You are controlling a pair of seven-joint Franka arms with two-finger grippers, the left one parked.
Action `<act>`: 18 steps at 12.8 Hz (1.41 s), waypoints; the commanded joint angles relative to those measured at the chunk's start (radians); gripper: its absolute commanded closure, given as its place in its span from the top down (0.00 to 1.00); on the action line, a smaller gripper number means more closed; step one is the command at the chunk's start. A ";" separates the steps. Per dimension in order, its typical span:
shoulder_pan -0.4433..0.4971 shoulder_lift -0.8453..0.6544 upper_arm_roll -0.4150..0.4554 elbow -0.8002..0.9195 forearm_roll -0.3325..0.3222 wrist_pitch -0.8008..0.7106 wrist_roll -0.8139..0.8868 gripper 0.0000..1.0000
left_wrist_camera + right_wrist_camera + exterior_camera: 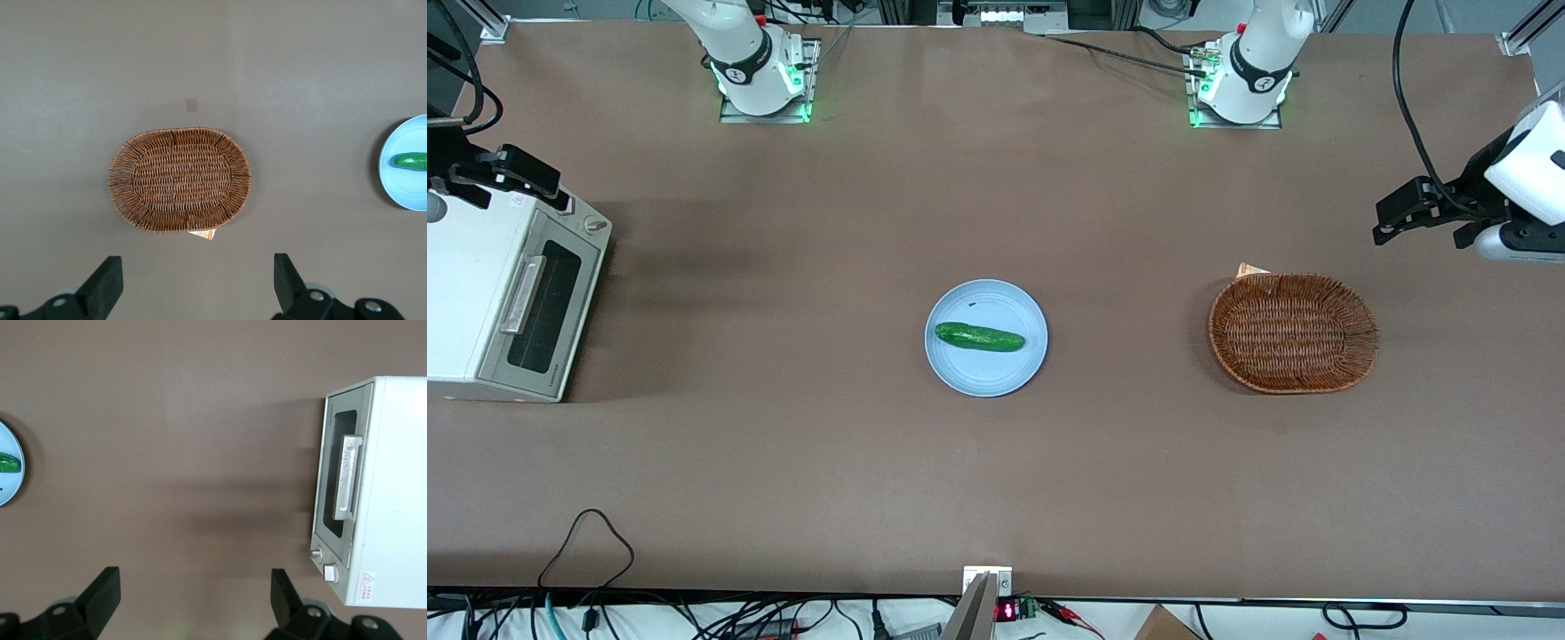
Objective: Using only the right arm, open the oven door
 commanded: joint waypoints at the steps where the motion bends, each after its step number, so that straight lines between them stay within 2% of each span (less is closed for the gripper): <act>1: -0.002 0.003 -0.001 0.021 0.018 -0.013 -0.016 1.00; 5: -0.003 0.003 -0.003 0.021 0.018 -0.011 -0.013 0.98; 6: -0.003 0.003 -0.003 0.021 0.018 -0.015 -0.011 0.84; 7: -0.003 0.000 -0.003 0.022 0.018 -0.016 -0.005 0.53; 8: -0.003 0.001 -0.003 0.022 0.017 -0.016 -0.007 0.27; 9: -0.003 0.000 -0.003 0.022 0.013 -0.016 -0.019 0.14; 13: -0.003 0.000 -0.001 0.027 0.015 -0.025 -0.022 0.13; 14: -0.003 0.000 -0.003 0.027 0.016 -0.024 -0.019 0.02; 18: -0.005 0.001 -0.004 0.027 0.016 -0.025 -0.014 0.00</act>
